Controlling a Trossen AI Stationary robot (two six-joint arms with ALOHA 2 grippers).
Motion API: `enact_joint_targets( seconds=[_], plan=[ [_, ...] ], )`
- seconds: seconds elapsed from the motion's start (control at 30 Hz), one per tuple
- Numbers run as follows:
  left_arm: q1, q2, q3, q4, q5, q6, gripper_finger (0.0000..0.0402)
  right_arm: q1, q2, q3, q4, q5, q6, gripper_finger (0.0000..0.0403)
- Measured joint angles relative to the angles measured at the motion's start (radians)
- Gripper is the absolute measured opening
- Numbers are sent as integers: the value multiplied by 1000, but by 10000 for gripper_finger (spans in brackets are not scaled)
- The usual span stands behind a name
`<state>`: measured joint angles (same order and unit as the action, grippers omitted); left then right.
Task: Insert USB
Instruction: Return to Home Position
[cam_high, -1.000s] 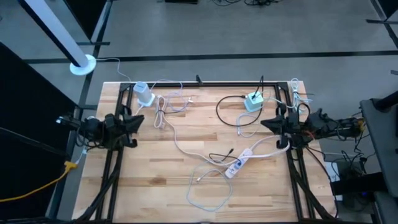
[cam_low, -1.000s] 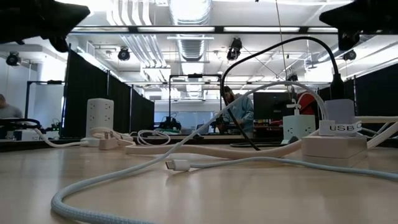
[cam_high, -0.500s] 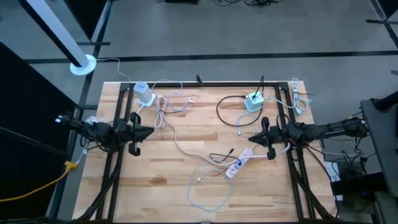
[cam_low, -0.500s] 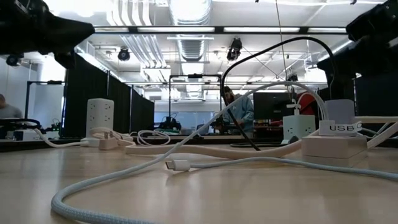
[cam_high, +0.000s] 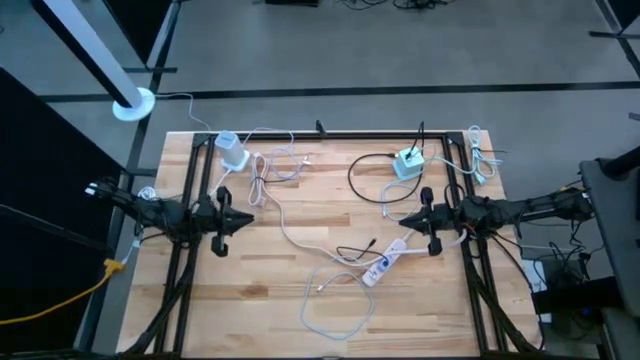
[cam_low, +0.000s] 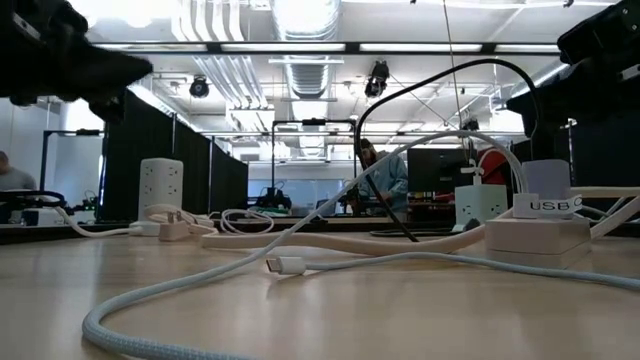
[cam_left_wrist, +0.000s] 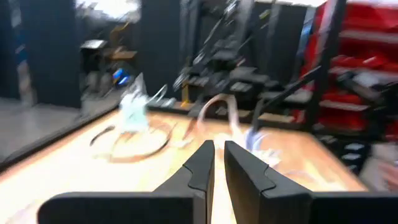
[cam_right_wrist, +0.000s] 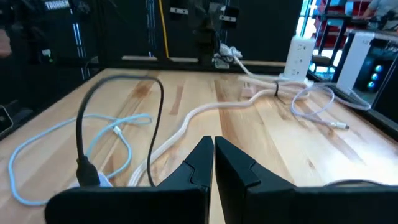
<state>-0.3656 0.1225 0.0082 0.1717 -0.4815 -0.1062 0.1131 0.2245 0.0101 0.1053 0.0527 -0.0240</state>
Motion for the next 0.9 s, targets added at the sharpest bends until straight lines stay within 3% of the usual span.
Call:
enact_joint_targets(
  seconds=[0.13, 0.23, 0.33, 0.43, 0.5, 0.6, 0.77, 0.9],
  plan=[
    [0, -13, 0, -88, -78, -57, 25, 0, 0, 0, 5, 0, -2, 0],
    [-1, -45, 0, -85, -61, -10, 25, 0, 0, 0, 4, 0, -2, 0],
    [-1, -120, 0, -85, -1, 93, 25, 0, 0, 0, 4, 0, -2, 0],
    [11, -121, 0, -48, 116, 180, 23, 0, 0, 0, 4, 0, -2, 0],
    [32, -122, 0, -42, 140, 205, 23, 0, 1, 0, 1, 0, -2, 0],
    [95, -122, 0, 3, 189, 235, 23, 0, 1, 0, -3, 0, -2, 0],
    [290, -121, 0, 16, 401, 168, 23, 0, 0, 0, 0, 12, -2, 0],
    [418, -121, 0, -104, 457, 54, 22, 0, 0, 0, 5, 146, -2, 0]
  ],
)
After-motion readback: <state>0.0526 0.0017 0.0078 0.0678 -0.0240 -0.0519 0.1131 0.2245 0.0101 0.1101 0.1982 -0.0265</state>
